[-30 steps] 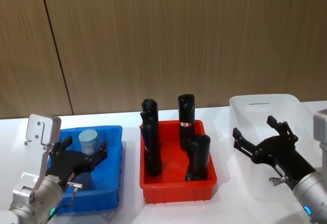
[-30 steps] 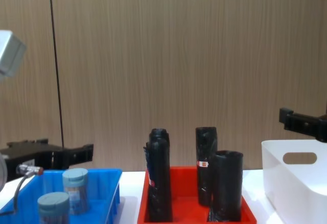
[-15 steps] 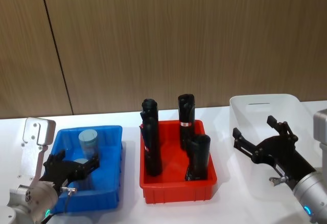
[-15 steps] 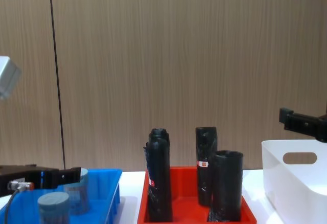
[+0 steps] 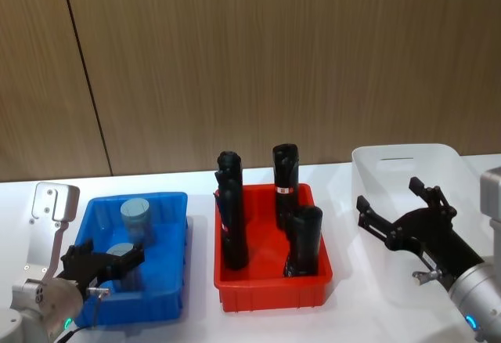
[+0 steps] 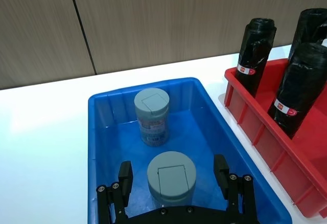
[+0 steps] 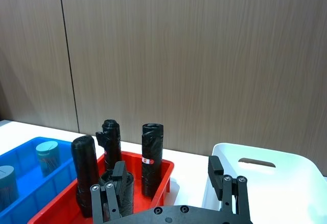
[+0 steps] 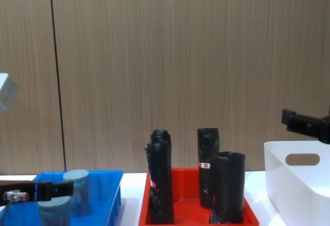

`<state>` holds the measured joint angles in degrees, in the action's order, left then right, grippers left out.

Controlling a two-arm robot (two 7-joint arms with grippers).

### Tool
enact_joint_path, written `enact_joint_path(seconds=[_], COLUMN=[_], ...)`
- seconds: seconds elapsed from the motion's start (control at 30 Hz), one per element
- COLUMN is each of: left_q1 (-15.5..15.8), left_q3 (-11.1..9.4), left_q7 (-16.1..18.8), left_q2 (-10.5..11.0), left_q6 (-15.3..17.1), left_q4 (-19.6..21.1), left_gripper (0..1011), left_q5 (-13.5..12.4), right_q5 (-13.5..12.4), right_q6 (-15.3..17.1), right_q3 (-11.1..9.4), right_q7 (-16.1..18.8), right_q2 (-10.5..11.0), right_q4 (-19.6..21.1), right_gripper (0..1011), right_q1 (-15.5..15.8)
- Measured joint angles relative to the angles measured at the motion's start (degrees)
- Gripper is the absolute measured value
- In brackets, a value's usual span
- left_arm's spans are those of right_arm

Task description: Pick the cotton swabs from the blue box and place them into the white box.

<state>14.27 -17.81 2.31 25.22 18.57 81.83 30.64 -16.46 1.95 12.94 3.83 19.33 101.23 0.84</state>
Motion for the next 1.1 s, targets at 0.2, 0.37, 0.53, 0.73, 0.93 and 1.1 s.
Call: enact_joint_path(seconds=[0.2,0.37,0.53,0.73,0.93,1.1], left_q1=[1.3,2.5,3.6,4.7,5.3,5.8], left_q3=[0.1,0.2,0.2,0.1,0.1,0.1], left_q7=[-1.6,-3.7,-5.5,-6.5,-6.5,-6.5], left_q2=[-0.6,-1.1,-1.5,-2.1,-2.4,-2.6], left_q6=[0.5,0.6,0.6,1.3,2.2,3.1], left_q4=[-2.3,-4.3,-5.9,-7.6,-8.4,-9.0], left_gripper=[1003,1003,1003,1003,1003,1003], left_q5=[-0.3,-0.8,-1.3,-2.0,-2.4,-2.7], right_q5=[0.0,0.0,0.0,0.0,0.0,0.0], right_q6=[0.0,0.0,0.0,0.0,0.0,0.0], right_q3=[0.0,0.0,0.0,0.0,0.0,0.0], right_q7=[0.0,0.0,0.0,0.0,0.0,0.0], right_q2=[0.0,0.0,0.0,0.0,0.0,0.0], right_q4=[0.0,0.0,0.0,0.0,0.0,0.0], right_gripper=[1002,1002,1002,1002,1002,1002], right_q1=[0.0,0.0,0.0,0.0,0.0,0.0])
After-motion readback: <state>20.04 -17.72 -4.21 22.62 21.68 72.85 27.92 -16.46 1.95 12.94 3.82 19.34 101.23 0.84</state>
